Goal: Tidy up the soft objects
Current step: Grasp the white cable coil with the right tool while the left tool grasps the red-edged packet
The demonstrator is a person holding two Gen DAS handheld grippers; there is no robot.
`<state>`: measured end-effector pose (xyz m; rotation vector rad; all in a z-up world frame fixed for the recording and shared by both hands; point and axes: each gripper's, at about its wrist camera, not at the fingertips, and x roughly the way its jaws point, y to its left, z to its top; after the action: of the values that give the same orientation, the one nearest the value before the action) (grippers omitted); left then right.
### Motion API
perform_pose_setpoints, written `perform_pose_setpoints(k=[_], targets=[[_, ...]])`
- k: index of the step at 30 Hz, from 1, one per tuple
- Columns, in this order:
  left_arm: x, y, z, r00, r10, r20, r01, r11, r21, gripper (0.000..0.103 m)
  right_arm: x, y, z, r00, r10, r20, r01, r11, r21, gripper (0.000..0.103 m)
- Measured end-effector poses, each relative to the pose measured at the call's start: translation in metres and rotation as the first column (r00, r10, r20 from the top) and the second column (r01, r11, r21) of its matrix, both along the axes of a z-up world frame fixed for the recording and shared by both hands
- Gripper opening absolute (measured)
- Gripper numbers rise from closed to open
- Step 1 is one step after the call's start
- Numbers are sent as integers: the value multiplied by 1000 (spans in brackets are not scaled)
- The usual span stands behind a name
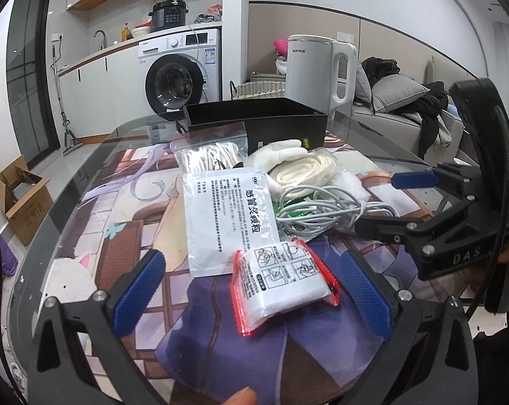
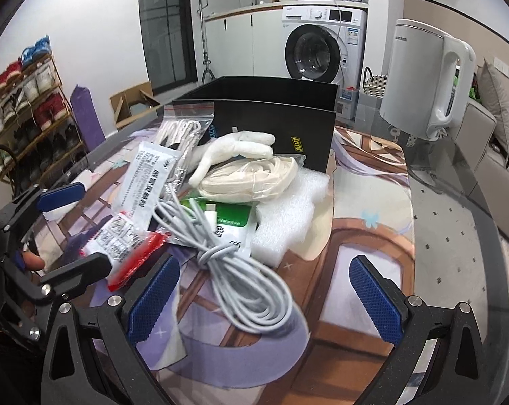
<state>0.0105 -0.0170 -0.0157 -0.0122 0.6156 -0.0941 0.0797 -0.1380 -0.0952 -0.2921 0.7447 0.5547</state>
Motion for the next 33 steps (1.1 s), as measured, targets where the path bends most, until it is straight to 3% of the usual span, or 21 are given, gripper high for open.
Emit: perform_pose_setpoints(k=[7, 10, 11, 13, 19, 23, 33], targets=[[3, 1, -4, 1000, -1, -18, 1, 1000, 0, 103, 7, 4, -9, 998, 22, -53, -23, 1000, -14, 101], [4, -1, -5, 1000, -11, -27, 11, 1000, -2, 103, 8, 6, -12, 997, 32, -73, -33, 999, -19, 93], [5, -1, -6, 999, -13, -31, 13, 1000, 1, 103, 9, 6, -13, 996, 35, -86, -37, 999, -19, 85], [6, -3, -7, 999, -15, -35, 16, 1000, 9, 103, 7, 7, -12, 995, 48, -83, -50, 998, -23, 79], [6, -3, -7, 999, -23, -33, 23, 1000, 4, 103, -8, 12, -10, 972, 195, -130, -195, 981, 16, 75], [4, -2, -6, 999, -33, -35, 33, 999, -12, 103, -18, 15, -8, 949, 282, -141, -277, 959, 54, 66], [6, 0, -7, 998, -41, -48, 40, 999, -29, 103, -10, 29, -13, 965, 246, -97, -244, 969, 24, 48]])
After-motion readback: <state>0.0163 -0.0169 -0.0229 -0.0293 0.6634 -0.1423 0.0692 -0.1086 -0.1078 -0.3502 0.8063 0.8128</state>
